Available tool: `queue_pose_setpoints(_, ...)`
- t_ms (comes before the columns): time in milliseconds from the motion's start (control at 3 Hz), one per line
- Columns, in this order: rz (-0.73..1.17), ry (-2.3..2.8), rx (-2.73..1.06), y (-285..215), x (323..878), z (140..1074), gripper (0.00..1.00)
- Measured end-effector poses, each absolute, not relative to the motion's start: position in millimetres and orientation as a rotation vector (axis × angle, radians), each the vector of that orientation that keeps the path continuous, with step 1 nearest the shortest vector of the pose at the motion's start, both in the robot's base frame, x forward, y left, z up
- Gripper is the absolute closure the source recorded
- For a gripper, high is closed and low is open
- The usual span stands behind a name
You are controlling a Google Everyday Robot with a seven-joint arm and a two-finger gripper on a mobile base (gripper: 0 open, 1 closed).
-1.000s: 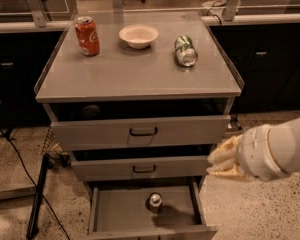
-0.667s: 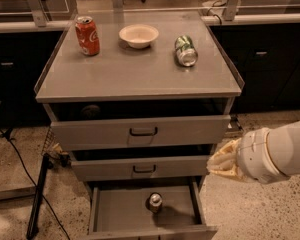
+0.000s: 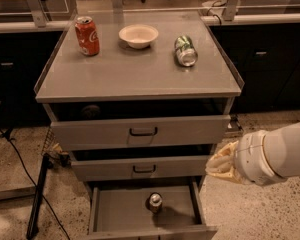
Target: Pick orange can from bottom drawer and place on counter
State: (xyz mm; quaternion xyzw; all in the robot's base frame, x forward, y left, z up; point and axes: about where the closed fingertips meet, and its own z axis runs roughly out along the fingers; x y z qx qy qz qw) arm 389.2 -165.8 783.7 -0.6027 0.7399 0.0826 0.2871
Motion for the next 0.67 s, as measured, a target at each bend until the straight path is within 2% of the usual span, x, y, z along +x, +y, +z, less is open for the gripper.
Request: queue_pose_setpoints(667, 0.265, 1.957, -1.591, -165.9, 403.5, 673.6, 1.00)
